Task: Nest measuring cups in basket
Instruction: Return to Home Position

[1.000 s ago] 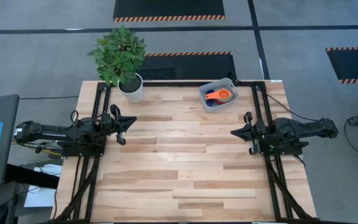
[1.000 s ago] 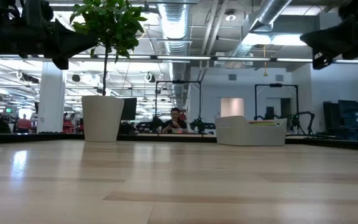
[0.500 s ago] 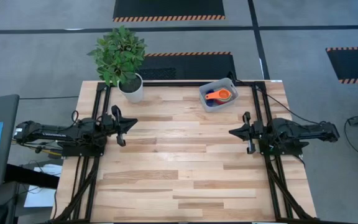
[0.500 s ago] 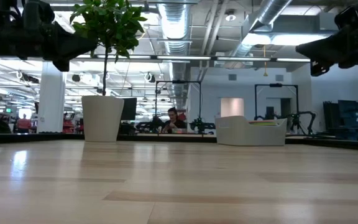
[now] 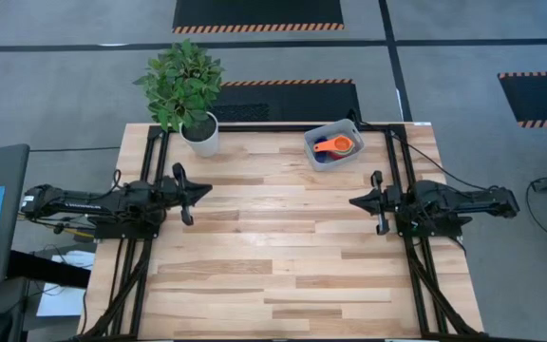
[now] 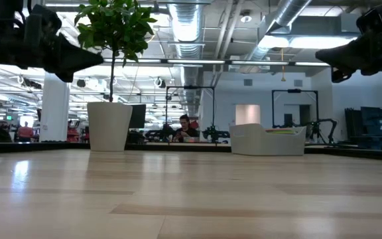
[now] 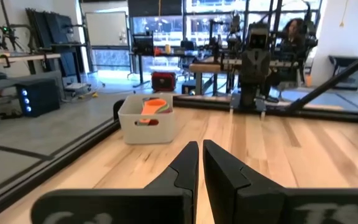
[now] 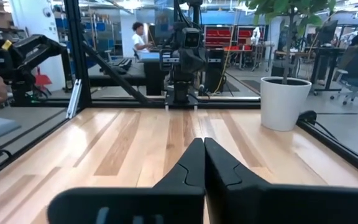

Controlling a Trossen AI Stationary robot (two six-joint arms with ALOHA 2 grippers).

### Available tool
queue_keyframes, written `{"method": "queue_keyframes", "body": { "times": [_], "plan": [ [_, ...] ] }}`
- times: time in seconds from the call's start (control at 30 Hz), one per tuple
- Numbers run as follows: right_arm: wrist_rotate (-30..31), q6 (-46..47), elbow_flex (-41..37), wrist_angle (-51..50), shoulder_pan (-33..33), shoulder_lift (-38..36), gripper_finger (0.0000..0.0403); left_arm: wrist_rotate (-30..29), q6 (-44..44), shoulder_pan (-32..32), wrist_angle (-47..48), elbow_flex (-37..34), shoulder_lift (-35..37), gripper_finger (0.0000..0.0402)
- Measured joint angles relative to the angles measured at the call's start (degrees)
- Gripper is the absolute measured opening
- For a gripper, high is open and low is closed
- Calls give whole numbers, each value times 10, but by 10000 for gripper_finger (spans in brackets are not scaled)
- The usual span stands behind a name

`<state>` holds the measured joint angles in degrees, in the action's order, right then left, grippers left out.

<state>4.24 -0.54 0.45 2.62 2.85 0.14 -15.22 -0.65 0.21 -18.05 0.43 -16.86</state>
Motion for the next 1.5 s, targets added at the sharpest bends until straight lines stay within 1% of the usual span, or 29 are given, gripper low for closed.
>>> {"method": "queue_keyframes", "body": {
  "times": [0.1,0.2,0.33,0.5,0.6,0.73,0.83,0.9,1.07,1.3,1.5],
  "plan": [
    [0,-1,0,-2,0,0,17,0,3,0,11,0,0,13],
    [0,-3,0,-3,0,0,10,6,5,0,11,0,0,13],
    [0,-6,-1,-3,0,0,6,30,15,0,7,0,0,13],
    [-14,-23,-1,-5,0,0,24,77,38,0,19,0,0,13],
    [-15,-30,-1,-5,0,0,23,92,43,0,29,0,0,13],
    [-15,-32,-1,-11,0,0,13,87,49,0,2,0,5,13],
    [-21,-32,-1,-14,0,0,12,87,66,0,-8,0,35,13],
    [-28,-31,-1,-15,0,0,17,84,73,0,15,0,67,13],
    [-30,-30,-1,-16,0,0,24,83,67,0,110,0,170,13],
    [-30,-30,-1,-16,0,0,13,78,54,0,140,-1,167,13],
    [-30,-30,-1,-15,0,0,29,73,54,0,154,0,165,13]
  ]
}}
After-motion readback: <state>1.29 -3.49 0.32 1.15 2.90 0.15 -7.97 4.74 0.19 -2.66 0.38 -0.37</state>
